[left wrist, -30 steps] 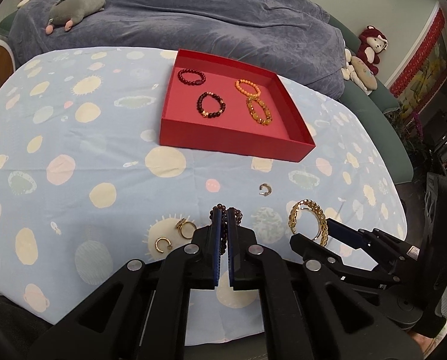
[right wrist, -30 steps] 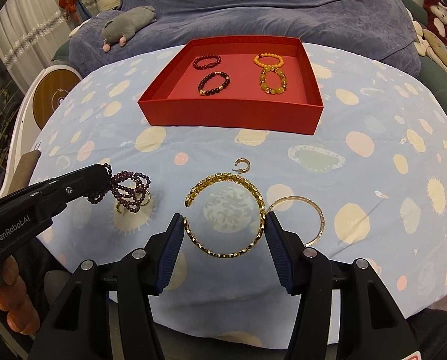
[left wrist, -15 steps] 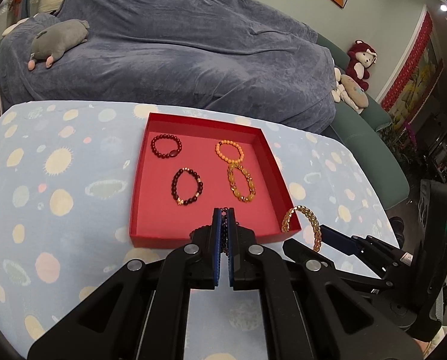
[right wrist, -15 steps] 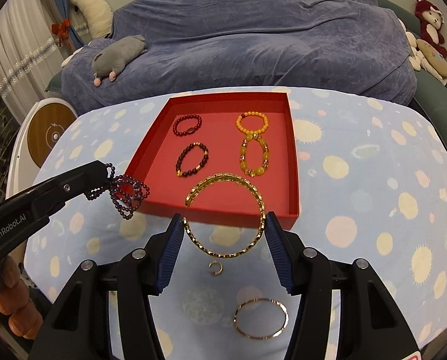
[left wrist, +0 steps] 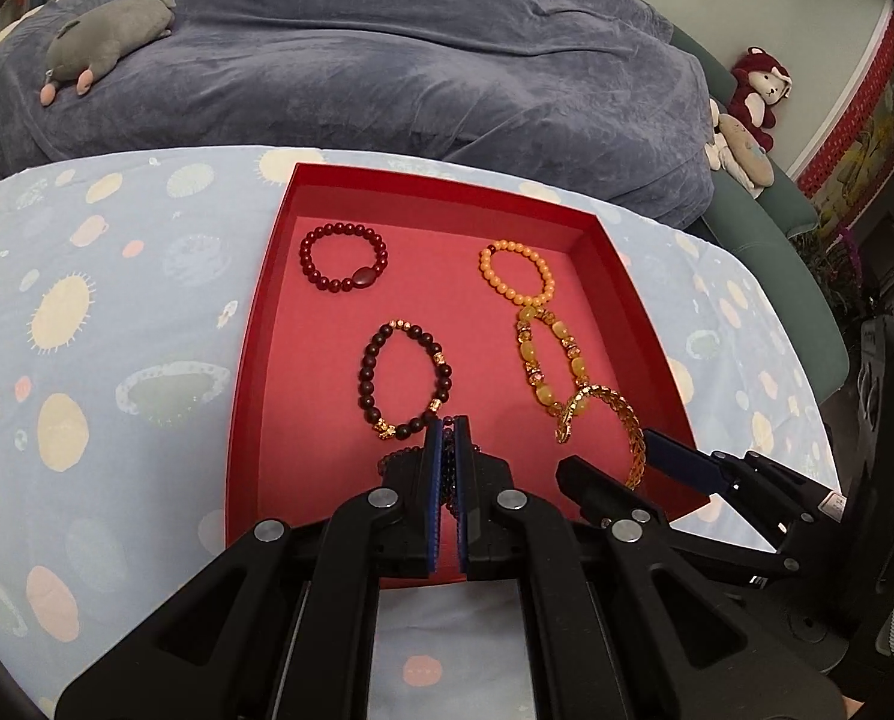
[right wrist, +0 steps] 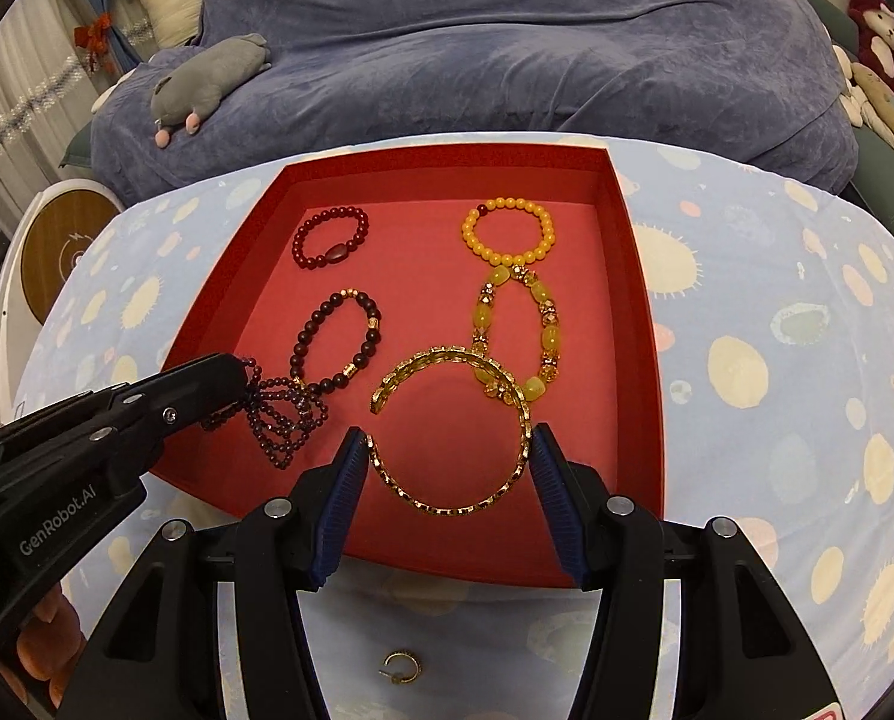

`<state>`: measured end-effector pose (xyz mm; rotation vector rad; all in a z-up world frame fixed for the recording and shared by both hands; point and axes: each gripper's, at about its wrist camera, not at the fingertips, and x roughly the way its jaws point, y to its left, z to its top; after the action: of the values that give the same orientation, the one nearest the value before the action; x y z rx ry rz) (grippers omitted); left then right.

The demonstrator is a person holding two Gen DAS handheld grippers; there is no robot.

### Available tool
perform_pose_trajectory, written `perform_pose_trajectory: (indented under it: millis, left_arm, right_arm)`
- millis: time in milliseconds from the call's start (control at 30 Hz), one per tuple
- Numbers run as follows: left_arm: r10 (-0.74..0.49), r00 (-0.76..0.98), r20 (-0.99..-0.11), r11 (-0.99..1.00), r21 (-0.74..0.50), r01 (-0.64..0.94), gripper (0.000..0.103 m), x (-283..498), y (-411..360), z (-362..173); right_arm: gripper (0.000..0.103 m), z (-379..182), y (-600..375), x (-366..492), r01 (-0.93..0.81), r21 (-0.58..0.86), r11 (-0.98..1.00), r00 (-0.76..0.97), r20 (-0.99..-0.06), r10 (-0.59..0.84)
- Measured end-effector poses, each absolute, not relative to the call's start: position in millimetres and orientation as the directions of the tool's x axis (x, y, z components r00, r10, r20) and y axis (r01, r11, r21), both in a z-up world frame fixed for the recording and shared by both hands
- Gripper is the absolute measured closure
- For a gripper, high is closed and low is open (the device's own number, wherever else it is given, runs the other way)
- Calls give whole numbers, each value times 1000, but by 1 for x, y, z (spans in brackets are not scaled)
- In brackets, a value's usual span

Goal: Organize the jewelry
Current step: 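Carry the purple bracelet and gold bangle into the red tray and open both tools, then withdraw both tools from the tray toward the remaining rings and bangle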

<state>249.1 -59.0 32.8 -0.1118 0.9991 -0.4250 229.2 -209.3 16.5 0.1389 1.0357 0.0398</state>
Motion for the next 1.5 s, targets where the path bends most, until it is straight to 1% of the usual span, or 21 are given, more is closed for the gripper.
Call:
perform_pose_trajectory:
  millis: [200,400,433,500,633,733,1167,1500]
  left_arm:
    - [-387,453,-803,916,-280,286,100,251,-57,19]
    - [-375,474,-797,922,-268,279,98,250,-55,20]
    - [-376,478,-794,922,-270,277,96,250,-54,21]
    - [-367,491,-790,926,-261,272,82,248,-53,23]
    - [-369,503,-782,926,-267,266,80,242,-49,29]
    - [-364,511,-779,929,-262,263,74,235,-47,34]
    - [-358,527,-771,930,-248,269,74,183,-38,52]
    - [-339,513,-789,937,-234,258,73,135,-26,47]
  right_arm:
    - [50,3,-210,230,37,131,991,490,-866,97]
    - [48,3,-211,230,52,130,990,495,-865,87]
    - [45,4,-211,230,55,130,990,497,-864,85]
    - [41,7,-211,227,62,121,991,507,-859,73]
    - [41,14,-212,219,62,119,991,519,-852,69]
    - [41,19,-212,212,63,120,991,525,-848,70]
    - [41,37,-215,157,71,119,990,535,-842,63]
    - [41,28,-221,101,96,108,990,504,-863,45]
